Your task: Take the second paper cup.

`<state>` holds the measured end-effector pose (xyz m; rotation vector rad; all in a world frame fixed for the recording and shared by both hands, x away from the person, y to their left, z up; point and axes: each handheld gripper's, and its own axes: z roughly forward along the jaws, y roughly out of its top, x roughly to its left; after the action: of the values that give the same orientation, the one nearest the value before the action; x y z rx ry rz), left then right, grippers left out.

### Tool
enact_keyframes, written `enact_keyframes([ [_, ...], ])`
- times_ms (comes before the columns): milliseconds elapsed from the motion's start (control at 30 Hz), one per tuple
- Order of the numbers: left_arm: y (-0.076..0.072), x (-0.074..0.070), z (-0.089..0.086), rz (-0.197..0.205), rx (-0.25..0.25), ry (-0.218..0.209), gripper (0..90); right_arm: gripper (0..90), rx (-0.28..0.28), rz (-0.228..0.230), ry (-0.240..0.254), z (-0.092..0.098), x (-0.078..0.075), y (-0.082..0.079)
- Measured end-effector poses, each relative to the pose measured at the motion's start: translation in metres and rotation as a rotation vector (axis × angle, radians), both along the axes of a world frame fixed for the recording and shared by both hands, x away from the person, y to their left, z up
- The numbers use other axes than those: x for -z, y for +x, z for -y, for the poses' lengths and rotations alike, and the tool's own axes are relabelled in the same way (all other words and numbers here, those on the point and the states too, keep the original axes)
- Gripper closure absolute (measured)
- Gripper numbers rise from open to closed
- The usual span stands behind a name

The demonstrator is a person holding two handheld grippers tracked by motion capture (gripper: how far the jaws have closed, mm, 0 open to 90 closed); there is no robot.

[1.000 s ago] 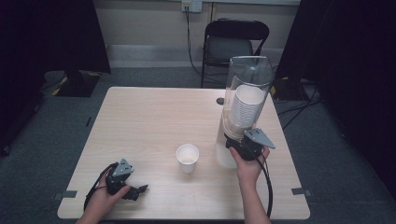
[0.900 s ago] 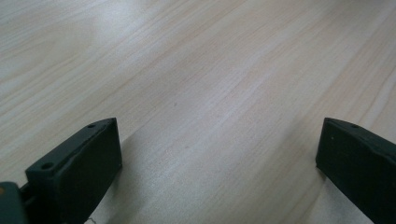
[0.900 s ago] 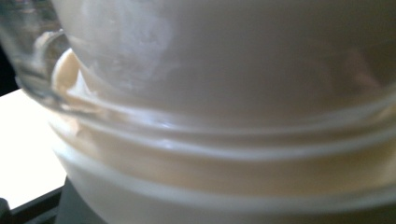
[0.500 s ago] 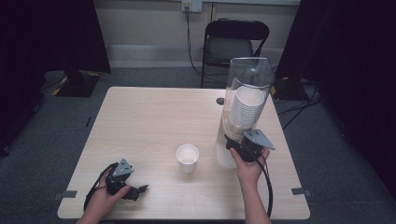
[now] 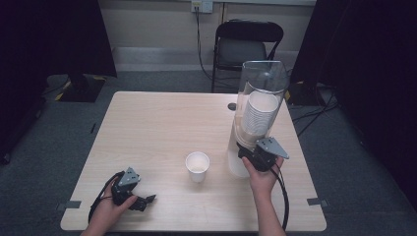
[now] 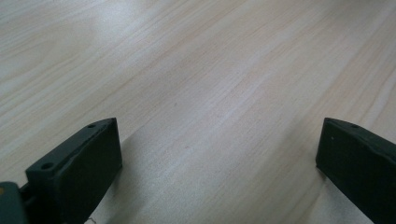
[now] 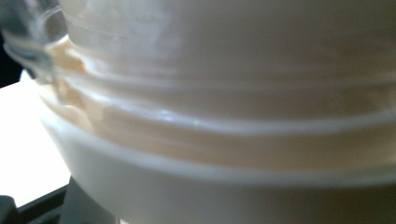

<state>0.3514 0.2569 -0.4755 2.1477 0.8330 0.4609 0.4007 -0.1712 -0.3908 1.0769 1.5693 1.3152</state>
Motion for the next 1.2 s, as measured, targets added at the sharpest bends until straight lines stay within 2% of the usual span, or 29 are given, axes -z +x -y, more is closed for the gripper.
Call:
enact_keyframes([
  [400, 0.000, 0.000, 0.000, 0.001, -0.001, 0.000, 0.0, 32.9, -0.001, -0.004, -0.014, 0.000, 0.001, -0.001],
  [533, 0.000, 0.000, 0.000, 0.001, -0.001, 0.001, 0.0, 33.4, -0.007, 0.013, 0.003, 0.001, 0.005, 0.000],
  [733, 0.000, 0.000, 0.000, 0.001, -0.001, 0.001, 0.0, 34.1, -0.015, -0.008, -0.004, 0.002, 0.007, 0.000],
  [833, 0.000, 0.000, 0.000, 0.001, -0.001, 0.002, 0.0, 34.4, -0.015, -0.002, -0.001, 0.002, 0.009, 0.000],
  [867, 0.000, 0.000, 0.000, 0.001, -0.002, 0.002, 0.0, 35.3, -0.008, -0.027, -0.022, 0.002, 0.011, 0.001],
  [900, 0.000, 0.000, 0.000, 0.001, -0.002, 0.001, 0.0, 35.6, 0.005, -0.096, -0.062, 0.003, 0.021, 0.003],
  [933, -0.001, 0.000, 0.000, 0.002, -0.003, 0.000, 0.0, 36.0, -0.006, -0.099, -0.043, 0.006, 0.035, 0.002],
  [967, -0.001, 0.000, 0.000, 0.001, -0.005, 0.000, 0.0, 36.1, -0.013, -0.134, -0.040, 0.006, 0.044, 0.002],
  [1000, -0.001, 0.000, 0.000, 0.001, -0.006, 0.000, 0.0, 36.1, -0.014, -0.171, -0.082, 0.004, 0.054, 0.002],
  [1033, -0.001, 0.000, 0.000, 0.000, -0.005, 0.000, 0.0, 36.1, -0.016, -0.193, -0.076, 0.004, 0.064, 0.002],
  [1067, -0.001, 0.000, 0.000, 0.000, -0.004, 0.002, 0.0, 36.0, -0.025, -0.188, -0.075, 0.003, 0.064, 0.001],
  [1100, -0.001, 0.000, 0.000, 0.000, -0.004, 0.000, 0.0, 35.9, -0.034, -0.203, -0.074, 0.002, 0.063, 0.001],
  [1167, -0.001, 0.000, 0.000, 0.000, -0.004, 0.001, 0.0, 35.7, -0.042, -0.236, -0.123, 0.004, 0.060, 0.001],
  [1200, -0.001, 0.000, 0.000, 0.000, -0.004, 0.001, 0.0, 35.5, -0.051, -0.248, -0.129, 0.007, 0.060, 0.001],
])
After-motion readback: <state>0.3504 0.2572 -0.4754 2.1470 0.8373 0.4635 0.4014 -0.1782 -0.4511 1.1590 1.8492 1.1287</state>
